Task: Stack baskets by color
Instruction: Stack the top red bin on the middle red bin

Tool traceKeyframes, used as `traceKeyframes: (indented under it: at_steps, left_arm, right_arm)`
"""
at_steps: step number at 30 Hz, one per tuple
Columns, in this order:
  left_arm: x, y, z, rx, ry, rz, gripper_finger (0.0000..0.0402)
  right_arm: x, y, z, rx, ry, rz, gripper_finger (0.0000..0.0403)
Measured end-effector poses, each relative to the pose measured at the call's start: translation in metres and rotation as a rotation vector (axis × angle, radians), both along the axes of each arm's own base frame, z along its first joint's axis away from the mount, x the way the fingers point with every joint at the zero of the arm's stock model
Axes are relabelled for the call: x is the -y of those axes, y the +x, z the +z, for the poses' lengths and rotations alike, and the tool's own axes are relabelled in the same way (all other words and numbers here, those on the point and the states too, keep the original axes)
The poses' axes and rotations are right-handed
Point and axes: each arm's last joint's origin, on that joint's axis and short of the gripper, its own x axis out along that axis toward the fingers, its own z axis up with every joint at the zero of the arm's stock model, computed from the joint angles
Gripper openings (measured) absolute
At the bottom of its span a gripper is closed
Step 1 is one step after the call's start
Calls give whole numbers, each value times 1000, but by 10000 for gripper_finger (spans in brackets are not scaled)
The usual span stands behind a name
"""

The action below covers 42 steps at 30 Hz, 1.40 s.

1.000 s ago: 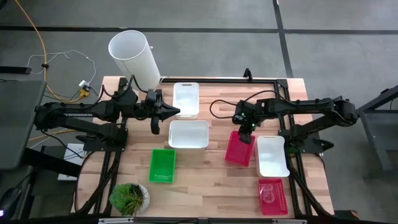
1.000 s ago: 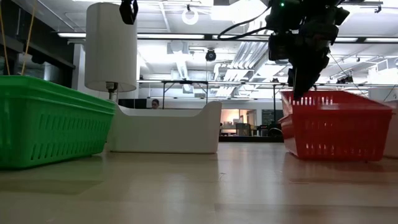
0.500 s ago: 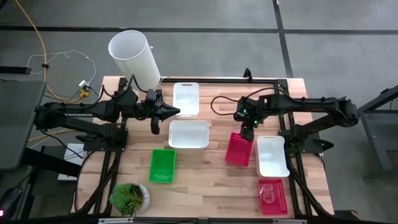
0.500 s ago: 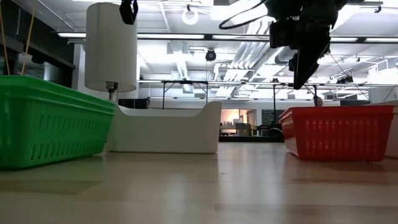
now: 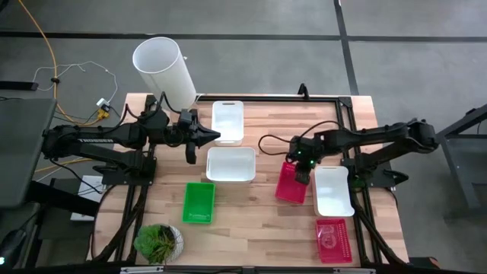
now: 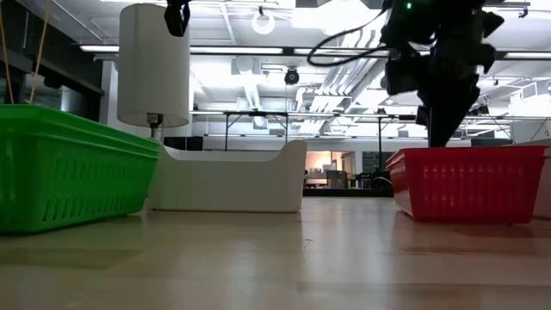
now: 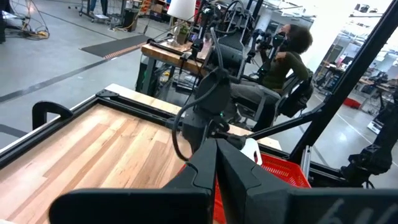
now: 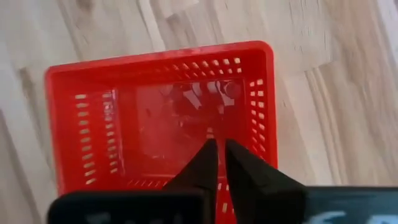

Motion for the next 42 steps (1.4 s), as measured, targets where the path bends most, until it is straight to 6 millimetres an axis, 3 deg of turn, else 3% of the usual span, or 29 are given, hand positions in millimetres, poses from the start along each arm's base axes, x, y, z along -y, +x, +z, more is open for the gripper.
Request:
traceKeyframes:
  at_steps: [10, 23, 32, 42]
  left_arm:
    - [0, 0, 0, -2, -1, 0, 0]
    - [0, 0, -1, -8, -2, 3, 0]
    - [0, 0, -1, -7, -3, 3, 0]
    - [0, 0, -2, -22, -5, 3, 0]
  right_arm:
    - [1, 8, -24, -94, -7, 33, 7]
    - [13, 36, -32, -314, -176, 223, 0]
    - [31, 58, -15, -282, -307, 226, 0]
    - [37, 41, 19, -200, -249, 153, 0]
